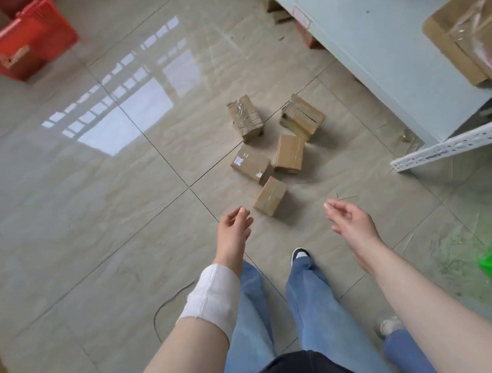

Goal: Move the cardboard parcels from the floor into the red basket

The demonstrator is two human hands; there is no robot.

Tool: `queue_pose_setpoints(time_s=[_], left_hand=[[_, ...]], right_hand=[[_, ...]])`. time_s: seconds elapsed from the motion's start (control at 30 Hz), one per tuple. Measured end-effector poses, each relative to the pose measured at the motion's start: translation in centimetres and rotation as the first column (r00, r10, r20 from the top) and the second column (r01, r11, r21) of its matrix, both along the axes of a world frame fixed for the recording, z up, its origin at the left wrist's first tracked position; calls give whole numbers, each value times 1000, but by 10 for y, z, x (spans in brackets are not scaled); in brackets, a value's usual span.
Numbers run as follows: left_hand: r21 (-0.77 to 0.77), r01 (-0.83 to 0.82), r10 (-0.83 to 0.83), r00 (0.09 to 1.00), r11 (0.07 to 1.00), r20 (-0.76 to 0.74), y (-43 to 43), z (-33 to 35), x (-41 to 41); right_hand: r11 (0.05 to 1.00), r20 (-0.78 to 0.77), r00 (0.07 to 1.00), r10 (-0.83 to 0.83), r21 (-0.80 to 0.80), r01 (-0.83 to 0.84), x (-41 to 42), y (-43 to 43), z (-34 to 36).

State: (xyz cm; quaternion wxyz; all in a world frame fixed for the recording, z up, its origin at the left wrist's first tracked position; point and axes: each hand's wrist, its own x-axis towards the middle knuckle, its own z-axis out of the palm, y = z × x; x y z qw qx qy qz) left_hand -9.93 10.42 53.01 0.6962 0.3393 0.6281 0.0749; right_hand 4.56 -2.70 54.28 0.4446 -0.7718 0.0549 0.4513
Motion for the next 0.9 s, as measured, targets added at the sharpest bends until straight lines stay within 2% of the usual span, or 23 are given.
queue_pose_setpoints(time_s=[0.17, 0.43, 0.53, 0.8, 0.9], left_hand=[[-73, -193, 192, 981, 979, -13, -26, -30, 17], [-115, -175, 170, 984, 978, -58, -49, -87, 26], [-141, -158, 149, 986, 977, -70, -43, -156, 24], [-289, -163, 136, 984, 943, -113, -15, -413, 34], [-324, -162, 125, 983, 932, -133, -6, -490, 44]], right_hand=[[986, -2, 987, 161, -46, -161, 39, -14, -36], [960, 27, 966, 258, -119, -253, 71, -13, -97], [947, 36, 953, 302, -126, -296, 75, -1, -164], [881, 37, 887, 460, -146, -451, 82, 49, -420], [841, 76, 846, 528, -187, -508, 93, 72, -498]])
